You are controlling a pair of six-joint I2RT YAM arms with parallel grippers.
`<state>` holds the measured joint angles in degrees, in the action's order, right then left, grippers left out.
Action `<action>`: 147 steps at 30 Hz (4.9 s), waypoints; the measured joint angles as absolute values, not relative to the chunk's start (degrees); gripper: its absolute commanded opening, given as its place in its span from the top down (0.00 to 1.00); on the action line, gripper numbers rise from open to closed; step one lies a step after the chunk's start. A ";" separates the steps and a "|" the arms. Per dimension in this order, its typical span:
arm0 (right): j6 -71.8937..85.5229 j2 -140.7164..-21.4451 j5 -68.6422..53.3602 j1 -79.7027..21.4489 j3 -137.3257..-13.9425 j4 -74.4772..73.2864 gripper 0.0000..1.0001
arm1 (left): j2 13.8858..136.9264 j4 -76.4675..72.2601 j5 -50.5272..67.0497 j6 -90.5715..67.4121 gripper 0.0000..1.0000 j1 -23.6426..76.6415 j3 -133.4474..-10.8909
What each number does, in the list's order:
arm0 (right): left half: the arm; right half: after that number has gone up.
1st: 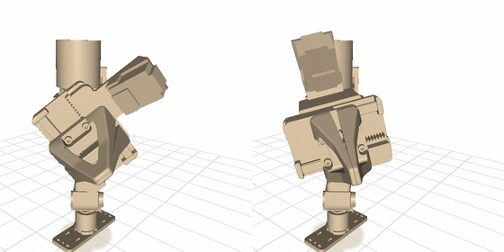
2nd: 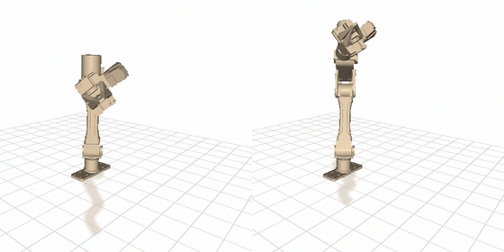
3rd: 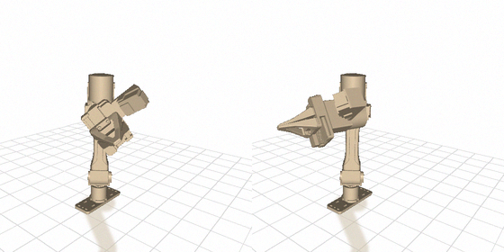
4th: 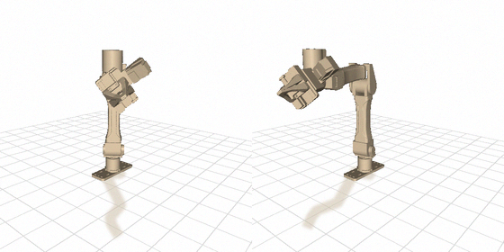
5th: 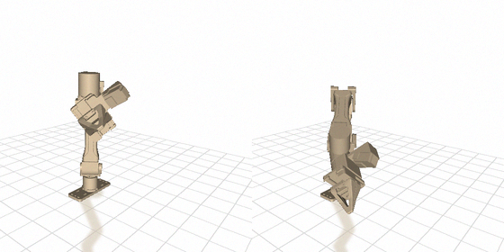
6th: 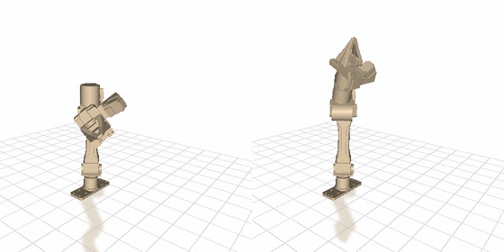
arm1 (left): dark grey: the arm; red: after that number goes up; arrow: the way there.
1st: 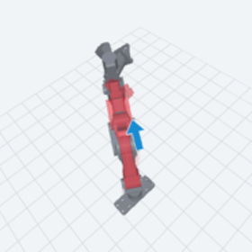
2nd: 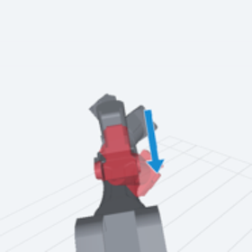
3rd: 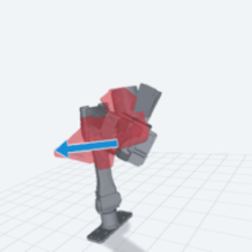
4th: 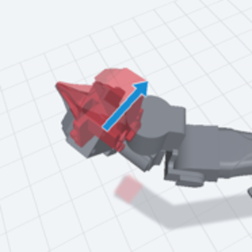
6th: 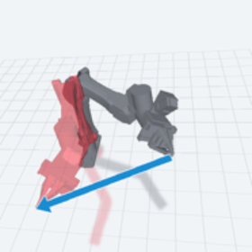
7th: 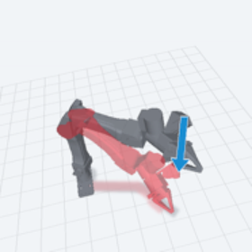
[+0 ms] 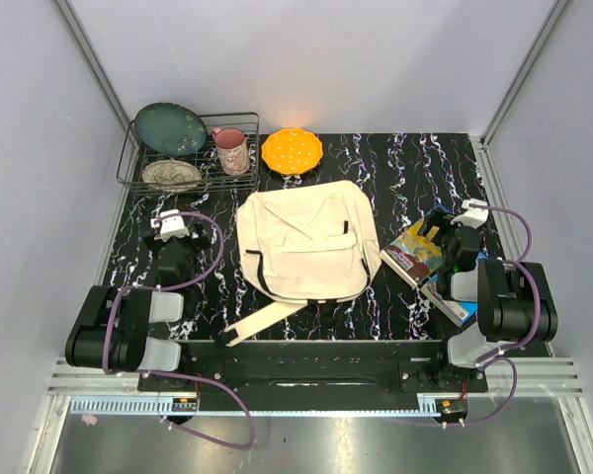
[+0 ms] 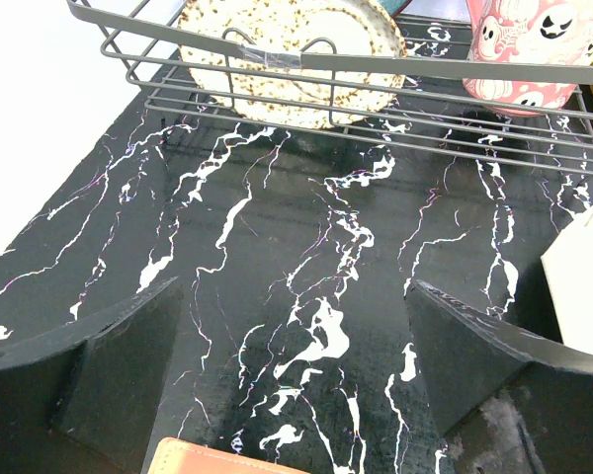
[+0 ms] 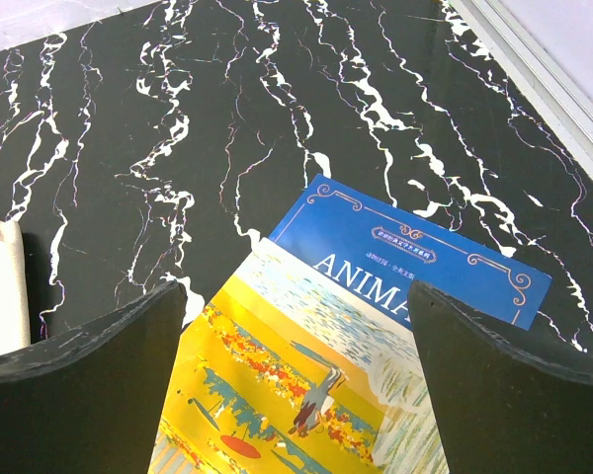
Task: Pack the student bag
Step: Unzip the student bag at the center of the board.
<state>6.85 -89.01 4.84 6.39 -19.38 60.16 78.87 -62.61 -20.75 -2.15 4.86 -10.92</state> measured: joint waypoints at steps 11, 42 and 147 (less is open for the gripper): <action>6.85 -89.01 4.84 6.39 -19.38 60.16 0.00 | 78.87 -62.61 -20.75 -2.15 0.01 4.86 -10.92; 33.58 -65.95 -11.29 6.52 -46.06 5.15 0.00 | 57.17 14.50 -15.64 -16.23 0.01 6.57 -54.94; 25.12 -89.86 -14.11 -19.94 -51.86 -25.47 0.47 | 82.89 30.41 6.72 -14.13 0.08 29.45 -58.65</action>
